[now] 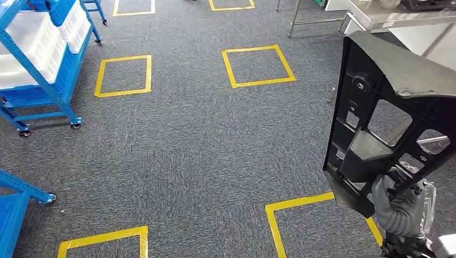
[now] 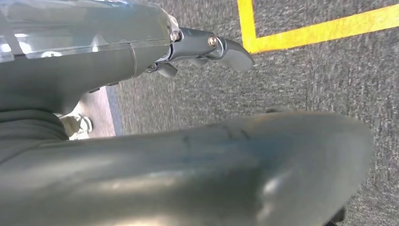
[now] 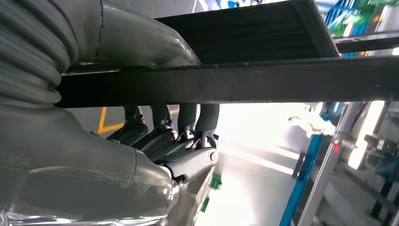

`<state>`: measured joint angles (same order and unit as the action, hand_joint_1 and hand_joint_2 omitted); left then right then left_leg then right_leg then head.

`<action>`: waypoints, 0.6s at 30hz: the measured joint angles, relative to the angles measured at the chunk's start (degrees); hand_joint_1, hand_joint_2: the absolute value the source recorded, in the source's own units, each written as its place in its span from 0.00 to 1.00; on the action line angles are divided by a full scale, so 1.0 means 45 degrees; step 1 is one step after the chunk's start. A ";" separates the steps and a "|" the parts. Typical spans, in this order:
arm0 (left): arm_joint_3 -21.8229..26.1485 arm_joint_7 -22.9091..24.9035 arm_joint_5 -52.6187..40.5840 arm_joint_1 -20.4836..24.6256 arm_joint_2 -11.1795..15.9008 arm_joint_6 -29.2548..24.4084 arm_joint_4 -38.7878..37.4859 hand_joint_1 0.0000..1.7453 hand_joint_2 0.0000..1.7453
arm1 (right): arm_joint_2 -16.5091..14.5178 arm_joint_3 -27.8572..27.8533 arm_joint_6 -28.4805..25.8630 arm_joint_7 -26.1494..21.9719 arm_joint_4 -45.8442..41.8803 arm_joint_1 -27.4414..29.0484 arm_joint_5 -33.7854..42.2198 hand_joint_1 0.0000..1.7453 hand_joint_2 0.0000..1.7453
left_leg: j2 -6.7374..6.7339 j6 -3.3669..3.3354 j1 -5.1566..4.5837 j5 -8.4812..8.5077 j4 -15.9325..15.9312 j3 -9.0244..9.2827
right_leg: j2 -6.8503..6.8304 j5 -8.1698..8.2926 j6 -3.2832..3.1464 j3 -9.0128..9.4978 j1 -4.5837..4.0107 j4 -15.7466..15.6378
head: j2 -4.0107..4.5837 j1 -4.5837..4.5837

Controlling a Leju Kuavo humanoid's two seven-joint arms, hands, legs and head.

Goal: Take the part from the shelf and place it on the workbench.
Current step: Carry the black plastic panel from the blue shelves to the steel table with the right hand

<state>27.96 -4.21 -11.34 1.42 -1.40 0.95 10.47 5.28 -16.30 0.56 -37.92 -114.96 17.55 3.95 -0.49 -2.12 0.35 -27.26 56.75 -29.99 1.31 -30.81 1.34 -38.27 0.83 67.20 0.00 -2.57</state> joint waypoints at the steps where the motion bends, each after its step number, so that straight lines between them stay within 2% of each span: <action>1: 0.0000 -0.0021 -0.0004 -0.0020 0.0000 -0.0036 0.0000 0.00 0.00 | -0.0080 0.0007 0.0024 0.0002 -0.0002 -0.0017 -0.0101 1.00 1.00 | -0.0180 -0.0010 -0.0023 -0.0005 0.0003 -0.0017 | -0.0150 -0.0381 0.0040 -0.0406 0.0020 0.0852 | 0.0000 -0.0001; 2: 0.0000 -0.0030 -0.0007 -0.0033 0.0000 -0.0063 0.0000 0.00 0.00 | -0.0150 0.0011 0.0050 0.0004 -0.0002 -0.0013 -0.0175 1.00 1.00 | -0.0359 -0.0010 -0.0042 -0.0017 0.0007 -0.0026 | -0.0207 -0.0572 0.0073 -0.0686 0.0041 0.1455 | 0.0000 -0.0001; 3: 0.0000 -0.0035 -0.0010 -0.0034 -0.0002 -0.0074 0.0000 0.00 0.00 | -0.0216 0.0012 0.0076 0.0004 -0.0002 -0.0002 -0.0229 1.00 1.00 | -0.0535 -0.0003 -0.0053 -0.0035 0.0012 -0.0024 | -0.0241 -0.0502 0.0090 -0.0732 0.0051 0.1582 | 0.0000 -0.0001; 4: 0.0000 -0.0036 -0.0010 -0.0025 -0.0007 -0.0078 0.0000 0.00 0.00 | -0.0272 0.0013 0.0093 0.0002 -0.0007 0.0005 -0.0277 1.00 1.00 | -0.0706 0.0017 -0.0059 -0.0058 0.0014 -0.0003 | -0.0300 -0.0196 0.0091 -0.0493 0.0053 0.1171 | 0.0000 -0.0001; 5: 0.0000 -0.0038 -0.0010 -0.0013 -0.0013 -0.0081 0.0000 0.00 0.00 | -0.0316 0.0013 0.0102 0.0001 -0.0018 0.0008 -0.0310 1.00 1.00 | -0.0865 0.0050 -0.0062 -0.0090 0.0016 0.0035 | -0.0464 0.0241 0.0067 -0.0012 0.0041 0.0322 | 0.0000 -0.0001; 7: 0.0000 -0.0042 -0.0010 0.0000 -0.0023 -0.0084 0.0000 0.00 0.00 | -0.0397 0.0017 0.0104 -0.0002 -0.0058 -0.0007 -0.0365 1.00 1.00 | -0.1146 0.0156 -0.0104 -0.0175 0.0027 0.0134 | -0.1137 0.0820 -0.0069 0.0943 -0.0061 -0.1417 | 0.0000 0.0000; 8: 0.0000 -0.0047 -0.0010 0.0004 -0.0024 -0.0085 0.0000 0.00 0.00 | -0.0434 0.0019 0.0104 -0.0005 -0.0079 -0.0014 -0.0386 1.00 1.00 | -0.1273 0.0222 -0.0127 -0.0215 0.0034 0.0175 | -0.1355 0.0917 -0.0142 0.1180 -0.0122 -0.1877 | 0.0000 -0.0001; 9: 0.0000 -0.0052 -0.0010 0.0013 -0.0025 -0.0087 0.0000 0.00 0.00 | -0.0470 0.0022 0.0106 -0.0009 -0.0093 -0.0021 -0.0401 1.00 1.00 | -0.1411 0.0289 -0.0146 -0.0250 0.0033 0.0213 | -0.1425 0.0897 -0.0210 0.1230 -0.0178 -0.2029 | 0.0000 -0.0001; 11: 0.0000 -0.0059 -0.0002 0.0045 -0.0034 -0.0098 0.0004 0.00 0.00 | -0.0535 0.0025 0.0124 -0.0013 -0.0109 -0.0015 -0.0439 1.00 1.00 | -0.1640 0.0431 -0.0138 -0.0326 0.0027 0.0285 | -0.1058 0.0953 -0.0321 0.1203 -0.0163 -0.2073 | 0.0000 -0.0002; 12: 0.0000 -0.0062 0.0005 0.0059 -0.0039 -0.0114 0.0007 0.00 0.00 | -0.0573 0.0028 0.0149 -0.0016 -0.0122 -0.0025 -0.0464 1.00 1.00 | -0.1480 0.0500 -0.0118 -0.0438 0.0128 0.0284 | -0.0894 0.0983 -0.0389 0.1217 -0.0119 -0.2118 | 0.0000 -0.0002; 13: 0.0000 -0.0062 0.0015 0.0062 -0.0055 -0.0136 0.0011 0.00 0.00 | -0.0614 0.0042 0.0194 -0.0016 -0.0134 -0.0070 -0.0505 1.00 1.00 | -0.1133 0.0559 -0.0095 -0.0683 0.0466 0.0168 | -0.0725 0.1022 -0.0464 0.1236 -0.0071 -0.2165 | 0.0000 -0.0003; 15: 0.0002 -0.0050 0.0040 0.0046 -0.0086 -0.0203 0.0015 0.00 0.00 | -0.0711 0.0099 0.0288 -0.0008 -0.0151 -0.0209 -0.0609 1.00 1.00 | -0.0266 0.0629 -0.0042 -0.1488 0.1938 -0.0479 | -0.0386 0.1066 -0.0569 0.1239 -0.0032 -0.2203 | 0.0000 -0.0003; 16: 0.0007 -0.0039 0.0068 0.0028 -0.0106 -0.0238 0.0015 0.00 0.00 | -0.0752 0.0145 0.0325 -0.0004 -0.0143 -0.0278 -0.0661 1.00 1.00 | -0.0048 0.0644 -0.0029 -0.1896 0.2888 -0.0940 | -0.0193 0.1075 -0.0597 0.1223 -0.0040 -0.2197 | 0.0000 -0.0004; 17: 0.0016 -0.0025 0.0097 0.0011 -0.0114 -0.0267 0.0015 0.00 0.00 | -0.0790 0.0187 0.0356 0.0001 -0.0128 -0.0322 -0.0696 1.00 1.00 | 0.0028 0.0653 -0.0025 -0.2116 0.3622 -0.1320 | 0.0009 0.1079 -0.0606 0.1215 -0.0048 -0.2190 | 0.0000 -0.0004; 18: 0.0029 -0.0014 0.0129 -0.0003 -0.0123 -0.0286 0.0015 0.00 0.00 | -0.0820 0.0222 0.0390 0.0005 -0.0103 -0.0362 -0.0714 1.00 1.00 | 0.0052 0.0652 -0.0025 -0.2087 0.3956 -0.1531 | 0.0220 0.1081 -0.0609 0.1214 -0.0054 -0.2177 | 0.0000 -0.0004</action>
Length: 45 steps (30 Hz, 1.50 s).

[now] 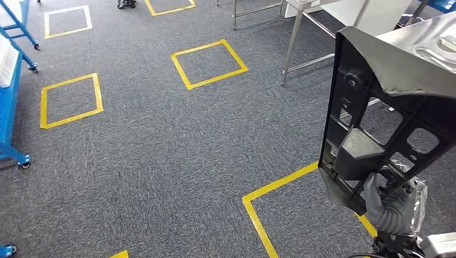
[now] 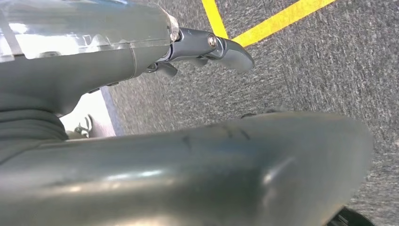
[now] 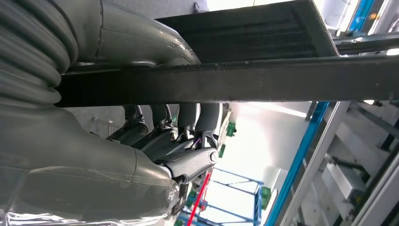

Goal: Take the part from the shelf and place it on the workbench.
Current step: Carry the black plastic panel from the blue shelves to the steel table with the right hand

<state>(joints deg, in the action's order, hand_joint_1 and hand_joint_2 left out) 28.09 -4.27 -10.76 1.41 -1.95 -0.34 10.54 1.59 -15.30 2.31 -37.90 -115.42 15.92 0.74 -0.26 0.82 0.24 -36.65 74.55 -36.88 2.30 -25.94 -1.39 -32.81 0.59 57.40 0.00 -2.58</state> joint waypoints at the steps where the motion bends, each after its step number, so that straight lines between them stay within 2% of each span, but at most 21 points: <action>1: 0.0017 0.0008 0.0035 -0.0004 -0.0006 -0.0010 0.0000 0.00 0.00 | -0.0028 0.0030 0.0044 0.0010 0.0032 -0.0055 -0.0019 1.00 1.00 | 0.0019 -0.0013 0.0002 0.0304 -0.0229 0.0047 | 0.0200 0.0000 0.0004 0.0008 0.0000 0.0016 | 0.0000 -0.0001; 4: 0.0095 0.0016 0.0107 0.0009 -0.0016 -0.0012 0.0000 0.00 0.00 | -0.0094 0.0091 0.0163 0.0069 0.0132 -0.0356 -0.0148 1.00 1.00 | 0.0571 -0.0077 0.0054 0.1699 -0.2790 0.1075 | 0.0763 -0.0020 0.0095 0.0004 0.0004 0.0112 | 0.0000 0.0000; 6: 0.0149 0.0007 0.0134 0.0039 -0.0040 -0.0018 0.0000 0.00 0.00 | -0.0123 0.0142 0.0217 0.0148 0.0200 -0.0595 -0.0228 1.00 1.00 | 0.0918 -0.0124 0.0073 0.1957 -0.3667 0.1413 | 0.1059 -0.0004 0.0242 -0.0089 0.0001 0.0170 | 0.0000 0.0000; 8: 0.0209 -0.0005 0.0204 0.0116 -0.0100 -0.0045 0.0000 0.00 0.00 | -0.0142 0.0197 0.0319 0.0228 0.0282 -0.0742 -0.0333 1.00 1.00 | 0.0733 -0.0252 0.0046 0.1988 -0.3743 0.1433 | 0.1322 0.0065 0.0436 -0.0180 0.0032 0.0146 | 0.0000 0.0000; 9: 0.0244 -0.0010 0.0260 0.0150 -0.0141 -0.0078 0.0001 0.00 0.00 | -0.0157 0.0227 0.0374 0.0242 0.0327 -0.0760 -0.0393 1.00 1.00 | 0.0587 -0.0343 0.0043 0.2041 -0.3802 0.1452 | 0.1226 0.0042 0.0511 -0.0229 0.0040 0.0192 | 0.0000 0.0001; 11: 0.0352 -0.0021 0.0396 0.0139 -0.0247 -0.0216 0.0004 0.00 0.00 | -0.0200 0.0345 0.0465 0.0213 0.0459 -0.0868 -0.0525 1.00 1.00 | 0.0256 -0.0513 0.0064 0.2142 -0.3930 0.1462 | 0.0523 -0.0404 0.0618 -0.0583 0.0010 0.0867 | 0.0000 0.0003; 13: 0.0491 -0.0027 0.0521 0.0068 -0.0338 -0.0403 0.0005 0.00 0.00 | -0.0270 0.0545 0.0554 0.0174 0.0684 -0.1104 -0.0654 1.00 1.00 | -0.0093 -0.0586 0.0024 0.2152 -0.3953 0.1441 | -0.0235 -0.1221 0.0687 -0.1326 0.0018 0.2395 | 0.0000 0.0002; 15: 0.0629 -0.0039 0.0635 0.0015 -0.0437 -0.0580 0.0005 0.00 0.00 | -0.0351 0.0800 0.0635 0.0166 0.1016 -0.1323 -0.0802 1.00 1.00 | -0.0470 -0.0598 -0.0012 0.2124 -0.3946 0.1432 | -0.0437 -0.1585 0.0745 -0.1904 0.0063 0.3602 | 0.0000 0.0004; 17: 0.0776 -0.0088 0.0748 0.0011 -0.0565 -0.0735 0.0005 0.00 0.00 | -0.0425 0.1079 0.0687 0.0191 0.1381 -0.1573 -0.0923 1.00 1.00 | -0.0828 -0.0575 -0.0021 0.2078 -0.3938 0.1461 | -0.0582 -0.1045 0.0743 -0.1578 0.0071 0.3033 | 0.0000 0.0006; 19: 0.0904 -0.0141 0.0810 0.0018 -0.0702 -0.0846 0.0005 0.00 0.00 | -0.0492 0.1339 0.0730 0.0255 0.1661 -0.1925 -0.1029 1.00 1.00 | -0.1130 -0.0498 -0.0055 0.2007 -0.3929 0.1539 | -0.1079 -0.0276 0.0643 -0.0600 -0.0017 0.1228 | 0.0000 0.0006; 21: 0.1013 -0.0175 0.0817 0.0023 -0.0810 -0.0900 0.0005 0.00 0.00 | -0.0561 0.1573 0.0761 0.0362 0.1870 -0.2289 -0.1111 1.00 1.00 | -0.1384 -0.0374 -0.0109 0.1934 -0.3912 0.1602 | -0.1419 -0.0032 0.0470 -0.0087 -0.0147 0.0205 | 0.0000 0.0004; 23: 0.1087 -0.0205 0.0812 0.0067 -0.0868 -0.0863 0.0007 0.00 0.00 | -0.0633 0.1731 0.0761 0.0520 0.2040 -0.2531 -0.1165 1.00 1.00 | -0.1653 -0.0240 -0.0133 0.1875 -0.3919 0.1674 | -0.1201 -0.0048 0.0313 -0.0096 -0.0192 0.0092 | 0.0000 0.0003; 24: 0.1104 -0.0217 0.0803 0.0090 -0.0879 -0.0821 0.0015 0.00 0.00 | -0.0674 0.1784 0.0753 0.0605 0.2098 -0.2593 -0.1195 1.00 1.00 | -0.1648 -0.0165 -0.0115 0.1816 -0.3888 0.1710 | -0.1051 -0.0028 0.0247 -0.0075 -0.0162 0.0048 | 0.0000 0.0003; 26: 0.1126 -0.0233 0.0765 0.0079 -0.0884 -0.0720 0.0029 0.00 0.00 | -0.0765 0.1877 0.0731 0.0723 0.2160 -0.2725 -0.1252 1.00 1.00 | -0.1058 -0.0032 -0.0066 0.1398 -0.3303 0.1519 | -0.0756 0.0039 0.0093 -0.0019 -0.0063 -0.0050 | 0.0000 -0.0004; 29: 0.1143 -0.0211 0.0672 0.0001 -0.0880 -0.0616 0.0034 0.00 0.00 | -0.0887 0.1955 0.0732 0.0878 0.2198 -0.2928 -0.1286 1.00 1.00 | -0.0111 0.0081 0.0016 0.0245 -0.0816 0.0317 | -0.0278 0.0073 -0.0024 -0.0032 -0.0031 -0.0060 | 0.0000 -0.0008; 31: 0.1145 -0.0179 0.0627 -0.0045 -0.0871 -0.0553 0.0034 0.00 0.00 | -0.0918 0.1962 0.0765 0.0977 0.2206 -0.2957 -0.1278 1.00 1.00 | -0.0030 0.0112 0.0029 0.0269 -0.0099 -0.0134 | 0.0119 0.0069 -0.0028 -0.0024 -0.0036 -0.0038 | 0.0000 -0.0008; 35: 0.1146 -0.0124 0.0488 -0.0076 -0.0820 -0.0387 0.0035 0.00 0.00 | -0.0945 0.1959 0.0481 0.1386 0.2203 -0.3014 -0.1370 1.00 1.00 | 0.0540 -0.0016 0.0094 0.1974 -0.3015 0.0929 | 0.0834 -0.0018 0.0091 -0.0019 -0.0048 0.0068 | 0.0000 -0.0006; 38: 0.1144 -0.0047 0.0292 0.0022 -0.0786 -0.0227 0.0039 0.00 0.00 | -0.0972 0.1883 -0.0373 0.2115 0.2172 -0.2979 -0.1753 1.00 1.00 | 0.0650 -0.0257 0.0055 0.2027 -0.3820 0.1207 | 0.1070 0.0027 0.0346 -0.0106 -0.0051 0.0166 | 0.0000 -0.0004; 41: 0.1129 0.0016 0.0083 0.0032 -0.0759 -0.0135 0.0040 0.00 0.00 | -0.0987 0.1739 -0.1151 0.2406 0.2106 -0.2958 -0.2218 1.00 1.00 | 0.0430 -0.0521 0.0070 0.2072 -0.3927 0.1421 | 0.0404 -0.0246 0.0526 -0.0324 -0.0064 0.0724 | 0.0000 -0.0001; 43: 0.1127 0.0041 0.0017 -0.0017 -0.0741 -0.0090 0.0040 0.00 0.00 | -0.0997 0.1718 -0.1394 0.2441 0.2046 -0.3037 -0.2411 1.00 1.00 | 0.0281 -0.0593 0.0060 0.2049 -0.3938 0.1491 | -0.0227 -0.0972 0.0610 -0.1056 -0.0049 0.2077 | 0.0000 0.0001; 45: 0.1127 0.0060 0.0004 -0.0043 -0.0735 -0.0061 0.0039 0.00 0.00 | -0.1009 0.1719 -0.1468 0.2496 0.2021 -0.3072 -0.2469 1.00 1.00 | 0.0150 -0.0591 0.0049 0.1971 -0.3932 0.1535 | -0.0388 -0.1481 0.0688 -0.1943 0.0030 0.3519 | 0.0000 0.0001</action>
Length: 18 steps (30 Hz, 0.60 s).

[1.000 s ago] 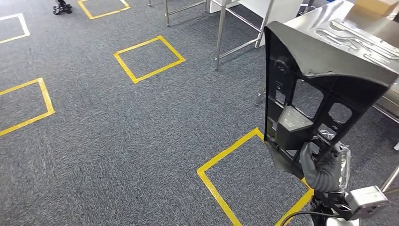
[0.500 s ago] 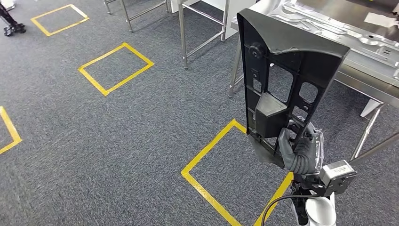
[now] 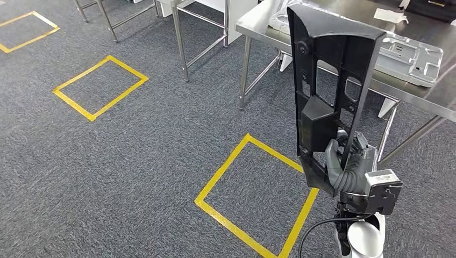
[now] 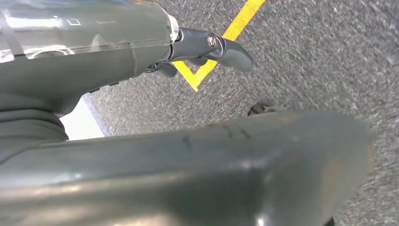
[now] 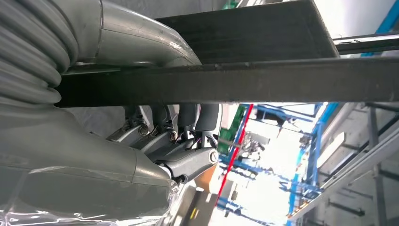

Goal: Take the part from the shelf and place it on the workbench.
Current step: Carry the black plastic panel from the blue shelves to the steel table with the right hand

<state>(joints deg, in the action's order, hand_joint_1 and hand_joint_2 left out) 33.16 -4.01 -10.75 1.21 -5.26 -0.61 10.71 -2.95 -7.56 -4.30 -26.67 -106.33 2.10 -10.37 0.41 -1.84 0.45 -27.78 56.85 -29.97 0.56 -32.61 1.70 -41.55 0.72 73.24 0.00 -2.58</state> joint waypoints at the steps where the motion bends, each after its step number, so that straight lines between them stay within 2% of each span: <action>1: 0.0000 0.0007 -0.0002 -0.0003 0.0000 0.0007 0.0000 0.00 0.00 | -0.0005 0.0000 -0.0010 0.0025 -0.0001 0.0000 -0.0008 1.00 1.00 | -0.0053 0.0022 0.0004 -0.0063 0.0002 0.0059 | -0.0025 0.0075 0.0041 -0.0201 0.0045 0.0208 | 0.0000 0.0000; 2: -0.0001 0.0008 -0.0005 -0.0007 0.0000 0.0013 0.0000 0.00 0.00 | -0.0005 0.0000 -0.0012 0.0042 -0.0004 -0.0002 -0.0015 1.00 1.00 | -0.0094 0.0056 0.0012 -0.0143 0.0002 0.0155 | -0.0052 0.0428 0.0077 -0.0121 0.0088 -0.0122 | 0.0000 0.0000; 4: -0.0004 0.0011 -0.0016 -0.0019 -0.0001 0.0018 0.0000 0.00 0.00 | -0.0005 0.0001 -0.0022 0.0048 -0.0007 -0.0012 -0.0024 1.00 1.00 | -0.0160 0.0150 0.0027 -0.0338 -0.0001 0.0383 | -0.0164 0.1453 0.0105 0.0586 0.0136 -0.1773 | 0.0000 0.0000; 5: -0.0005 0.0011 -0.0025 -0.0022 -0.0001 0.0019 0.0000 0.00 0.00 | -0.0006 0.0005 -0.0042 0.0048 -0.0006 -0.0032 -0.0047 1.00 1.00 | -0.0188 0.0214 0.0026 -0.0429 0.0006 0.0469 | -0.0248 0.1665 0.0068 0.0896 0.0104 -0.2530 | 0.0000 0.0001; 6: -0.0005 0.0011 -0.0053 -0.0012 0.0000 0.0024 0.0001 0.00 0.00 | -0.0007 0.0010 -0.0091 0.0055 -0.0006 -0.0070 -0.0111 1.00 1.00 | -0.0214 0.0292 0.0021 -0.0506 -0.0001 0.0506 | -0.0317 0.1723 -0.0012 0.1077 0.0055 -0.2974 | 0.0000 0.0001; 7: -0.0006 0.0012 -0.0087 -0.0001 0.0001 0.0031 0.0002 0.00 0.00 | -0.0010 0.0014 -0.0178 0.0073 -0.0012 -0.0125 -0.0217 1.00 1.00 | -0.0240 0.0383 0.0013 -0.0563 0.0020 0.0554 | -0.0351 0.1626 -0.0121 0.1131 0.0004 -0.3128 | 0.0000 0.0001; 10: -0.0011 0.0023 -0.0203 0.0052 0.0002 0.0066 0.0010 0.00 0.00 | -0.0029 0.0049 -0.0491 0.0172 -0.0081 -0.0414 -0.0574 1.00 1.00 | -0.0279 0.0617 0.0025 -0.0648 0.0343 0.0651 | -0.0237 0.1521 -0.0460 0.1364 -0.0017 -0.3178 | 0.0000 0.0000; 11: -0.0012 0.0027 -0.0230 0.0069 0.0002 0.0075 0.0012 0.00 0.00 | -0.0039 0.0071 -0.0558 0.0202 -0.0120 -0.0539 -0.0641 1.00 1.00 | -0.0260 0.0665 0.0040 -0.0674 0.0769 0.0466 | -0.0202 0.1453 -0.0556 0.1505 -0.0008 -0.3196 | 0.0000 -0.0001; 12: -0.0015 0.0035 -0.0254 0.0089 0.0001 0.0085 0.0013 0.00 0.00 | -0.0051 0.0106 -0.0599 0.0236 -0.0159 -0.0659 -0.0676 1.00 1.00 | -0.0237 0.0708 0.0060 -0.0782 0.1475 0.0068 | -0.0169 0.1367 -0.0645 0.1654 -0.0007 -0.3217 | 0.0000 -0.0001; 14: -0.0018 0.0063 -0.0282 0.0107 -0.0001 0.0095 0.0015 0.00 0.00 | -0.0075 0.0186 -0.0569 0.0279 -0.0193 -0.0800 -0.0556 1.00 1.00 | -0.0205 0.0765 0.0072 -0.1300 0.3138 -0.1054 | -0.0072 0.1150 -0.0748 0.1901 -0.0041 -0.3226 | 0.0000 -0.0001; 15: -0.0019 0.0092 -0.0293 0.0097 -0.0002 0.0095 0.0015 0.00 0.00 | -0.0089 0.0231 -0.0511 0.0286 -0.0192 -0.0810 -0.0443 1.00 1.00 | -0.0204 0.0777 0.0074 -0.1608 0.3750 -0.1588 | 0.0014 0.1031 -0.0769 0.2041 -0.0061 -0.3226 | 0.0000 0.0000; 16: -0.0019 0.0125 -0.0302 0.0072 -0.0002 0.0087 0.0015 0.00 0.00 | -0.0103 0.0270 -0.0449 0.0272 -0.0187 -0.0792 -0.0324 1.00 1.00 | -0.0198 0.0772 0.0071 -0.1776 0.3969 -0.1938 | 0.0131 0.0911 -0.0772 0.2194 -0.0080 -0.3225 | 0.0000 0.0000; 17: -0.0019 0.0157 -0.0305 0.0042 -0.0002 0.0073 0.0015 0.00 0.00 | -0.0124 0.0306 -0.0407 0.0249 -0.0182 -0.0778 -0.0238 1.00 1.00 | -0.0182 0.0752 0.0066 -0.1722 0.3799 -0.2112 | 0.0254 0.0788 -0.0772 0.2367 -0.0095 -0.3225 | 0.0000 0.0000; 18: -0.0019 0.0181 -0.0305 0.0018 -0.0002 0.0057 0.0015 0.00 0.00 | -0.0146 0.0349 -0.0398 0.0223 -0.0177 -0.0781 -0.0199 1.00 1.00 | -0.0122 0.0714 0.0055 -0.1364 0.3224 -0.2103 | 0.0387 0.0663 -0.0763 0.2546 -0.0103 -0.3225 | 0.0000 0.0000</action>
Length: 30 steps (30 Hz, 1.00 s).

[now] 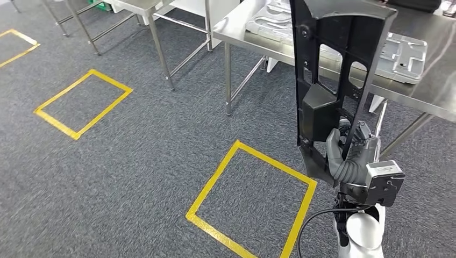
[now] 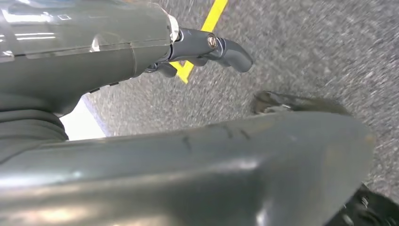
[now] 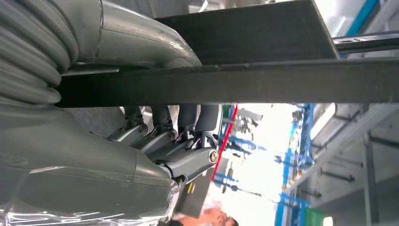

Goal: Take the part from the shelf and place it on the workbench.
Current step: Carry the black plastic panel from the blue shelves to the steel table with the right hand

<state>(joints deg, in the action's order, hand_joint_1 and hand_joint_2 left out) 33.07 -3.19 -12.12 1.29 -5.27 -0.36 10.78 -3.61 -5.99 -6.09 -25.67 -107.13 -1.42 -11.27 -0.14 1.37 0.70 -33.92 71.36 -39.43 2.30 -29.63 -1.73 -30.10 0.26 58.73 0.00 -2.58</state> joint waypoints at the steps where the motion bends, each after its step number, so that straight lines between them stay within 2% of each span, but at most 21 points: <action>1: 0.0001 0.0024 0.0001 -0.0027 0.0000 -0.0018 -0.0001 0.00 0.00 | -0.0022 0.0041 -0.0002 -0.0021 0.0011 -0.0025 0.0021 1.00 1.00 | 0.0152 -0.0056 -0.0015 0.0639 -0.0818 0.0105 | 0.0130 -0.0127 0.0015 0.0159 -0.0001 -0.0004 | 0.0000 0.0000; 2: 0.0007 0.0050 0.0004 -0.0065 0.0010 -0.0032 -0.0001 0.00 0.00 | -0.0039 0.0083 -0.0010 -0.0036 0.0038 -0.0068 0.0028 1.00 1.00 | 0.0399 -0.0120 -0.0042 0.1342 -0.1577 0.0197 | 0.0258 -0.0243 0.0046 0.0300 0.0000 0.0010 | 0.0000 0.0001; 4: 0.0022 0.0091 0.0006 -0.0084 0.0032 -0.0042 0.0000 0.00 0.00 | -0.0052 0.0159 -0.0015 -0.0043 0.0123 -0.0192 0.0033 1.00 1.00 | 0.0772 -0.0259 -0.0112 0.2222 -0.2493 0.0353 | 0.0538 -0.0413 0.0169 0.0397 0.0053 -0.0043 | 0.0000 0.0000; 6: 0.0031 0.0105 0.0004 -0.0022 0.0042 -0.0041 0.0004 0.00 0.00 | -0.0053 0.0216 -0.0004 0.0012 0.0198 -0.0342 0.0034 1.00 1.00 | 0.0683 -0.0411 -0.0155 0.2242 -0.2731 0.0533 | 0.0740 -0.0399 0.0345 0.0439 0.0096 -0.0060 | 0.0000 -0.0001; 8: 0.0036 0.0112 0.0000 0.0008 0.0036 -0.0035 0.0005 0.00 0.00 | -0.0047 0.0242 -0.0034 0.0137 0.0246 -0.0569 0.0026 1.00 1.00 | 0.0435 -0.0569 -0.0136 0.2218 -0.3013 0.0869 | 0.0438 -0.0264 0.0479 0.0290 0.0085 0.0414 | 0.0000 0.0001; 10: 0.0040 0.0113 -0.0030 0.0026 0.0033 -0.0027 0.0005 0.00 0.00 | -0.0040 0.0246 -0.0209 0.0321 0.0306 -0.0898 -0.0059 1.00 1.00 | 0.0241 -0.0669 -0.0113 0.2112 -0.3223 0.1208 | -0.0121 -0.0418 0.0590 -0.0503 0.0095 0.1659 | 0.0000 0.0001; 12: 0.0044 0.0124 -0.0067 0.0050 0.0034 -0.0021 0.0005 0.00 0.00 | -0.0010 0.0249 -0.0609 0.0640 0.0392 -0.1184 -0.0470 1.00 1.00 | 0.0117 -0.0693 -0.0100 0.1896 -0.3273 0.1471 | -0.0364 -0.1051 0.0734 -0.1558 0.0143 0.2979 | 0.0000 0.0000; 13: 0.0049 0.0136 -0.0078 0.0056 0.0034 -0.0016 0.0005 0.00 0.00 | 0.0034 0.0249 -0.0832 0.0896 0.0451 -0.1313 -0.0819 1.00 1.00 | 0.0068 -0.0684 -0.0091 0.1761 -0.3275 0.1632 | -0.0398 -0.1310 0.0802 -0.1931 0.0180 0.3279 | 0.0000 0.0000; 14: 0.0052 0.0150 -0.0086 0.0056 0.0034 -0.0012 0.0005 0.00 0.00 | 0.0100 0.0249 -0.1030 0.1204 0.0517 -0.1474 -0.1239 1.00 1.00 | 0.0029 -0.0666 -0.0080 0.1617 -0.3274 0.1821 | -0.0425 -0.1323 0.0851 -0.2118 0.0217 0.3201 | 0.0000 0.0000; 15: 0.0058 0.0171 -0.0100 0.0055 0.0034 -0.0010 0.0005 0.00 0.00 | 0.0196 0.0250 -0.1183 0.1596 0.0615 -0.1693 -0.1813 1.00 1.00 | -0.0012 -0.0638 -0.0068 0.1463 -0.3273 0.2034 | -0.0458 -0.1033 0.0876 -0.2120 0.0248 0.2749 | 0.0000 0.0000; 16: 0.0067 0.0192 -0.0117 0.0055 0.0033 -0.0007 0.0005 0.00 0.00 | 0.0313 0.0250 -0.1278 0.1999 0.0734 -0.1959 -0.2442 1.00 1.00 | -0.0047 -0.0599 -0.0055 0.1310 -0.3273 0.2246 | -0.0499 -0.0475 0.0889 -0.1981 0.0269 0.2023 | 0.0000 0.0000; 17: 0.0080 0.0212 -0.0140 0.0047 0.0032 -0.0007 0.0005 0.00 0.00 | 0.0439 0.0250 -0.1332 0.2388 0.0897 -0.2253 -0.3111 1.00 1.00 | -0.0077 -0.0547 -0.0049 0.1158 -0.3268 0.2415 | -0.0569 0.0290 0.0875 -0.1808 0.0272 0.1216 | 0.0000 0.0001; 19: 0.0125 0.0251 -0.0187 0.0065 0.0030 -0.0007 0.0007 0.00 0.00 | 0.0681 0.0254 -0.1334 0.2999 0.1288 -0.2848 -0.4116 1.00 1.00 | -0.0107 -0.0414 -0.0051 0.0914 -0.3249 0.2612 | -0.0684 0.1154 0.0761 -0.1599 0.0194 0.0213 | 0.0000 0.0013; 20: 0.0149 0.0266 -0.0212 0.0083 0.0032 -0.0008 0.0010 0.00 0.00 | 0.0783 0.0257 -0.1324 0.3281 0.1471 -0.3122 -0.4540 1.00 1.00 | -0.0117 -0.0327 -0.0055 0.0845 -0.3210 0.2663 | -0.0699 0.1306 0.0658 -0.1580 0.0152 0.0057 | 0.0000 0.0024; 22: 0.0197 0.0285 -0.0283 0.0139 0.0040 0.0006 0.0015 0.00 0.00 | 0.0979 0.0268 -0.1294 0.3897 0.1861 -0.3751 -0.5494 1.00 1.00 | -0.0130 -0.0152 -0.0044 0.0804 -0.3080 0.2716 | -0.0621 0.1229 0.0447 -0.1461 0.0127 0.0020 | 0.0000 0.0035; 23: 0.0220 0.0294 -0.0322 0.0150 0.0052 0.0019 0.0016 0.00 0.00 | 0.1122 0.0273 -0.1239 0.4203 0.2136 -0.4166 -0.5961 1.00 1.00 | -0.0114 -0.0093 -0.0031 0.0821 -0.2782 0.2625 | -0.0580 0.1197 0.0357 -0.1362 0.0145 -0.0018 | 0.0000 0.0038; 24: 0.0239 0.0297 -0.0357 0.0167 0.0063 0.0036 0.0016 0.00 0.00 | 0.1289 0.0283 -0.1153 0.4426 0.2479 -0.4689 -0.6270 1.00 1.00 | -0.0094 -0.0046 -0.0017 0.0777 -0.2262 0.2346 | -0.0549 0.1146 0.0267 -0.1260 0.0157 -0.0041 | 0.0000 0.0034; 26: 0.0261 0.0306 -0.0418 0.0197 0.0083 0.0066 0.0016 0.00 0.00 | 0.1717 0.0317 -0.0946 0.4632 0.3380 -0.5823 -0.6385 1.00 1.00 | -0.0058 0.0030 0.0009 0.0357 -0.0621 0.1311 | -0.0486 0.1007 0.0145 -0.1102 0.0147 -0.0062 | 0.0000 0.0027; 28: 0.0277 0.0313 -0.0469 0.0201 0.0098 0.0079 0.0015 0.00 0.00 | 0.2096 0.0346 -0.0828 0.4664 0.4259 -0.6704 -0.6267 1.00 1.00 | -0.0057 0.0058 0.0016 -0.0268 0.0676 0.0255 | -0.0431 0.0817 0.0114 -0.0907 0.0105 -0.0059 | 0.0000 0.0023; 29: 0.0287 0.0318 -0.0487 0.0182 0.0109 0.0079 0.0015 0.00 0.00 | 0.2236 0.0352 -0.0794 0.4667 0.4600 -0.6995 -0.6214 1.00 1.00 | -0.0056 0.0034 0.0012 -0.0358 0.0798 -0.0036 | -0.0412 0.0698 0.0117 -0.0758 0.0085 -0.0059 | 0.0000 0.0024; 30: 0.0296 0.0323 -0.0491 0.0155 0.0121 0.0079 0.0015 0.00 0.00 | 0.2353 0.0359 -0.0765 0.4660 0.4890 -0.7236 -0.6155 1.00 1.00 | -0.0056 -0.0019 0.0005 -0.0175 0.0492 -0.0120 | -0.0395 0.0573 0.0126 -0.0587 0.0071 -0.0059 | 0.0000 0.0024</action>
<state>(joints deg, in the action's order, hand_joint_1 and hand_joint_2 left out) 34.40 -1.74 -14.33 1.99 -4.72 0.00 10.84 6.98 -4.38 -9.53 -4.69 -85.12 -33.98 -38.97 -0.39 1.29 0.73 -34.71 73.58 -39.97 0.52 -27.05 -1.17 -32.74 0.58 58.46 0.00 -2.47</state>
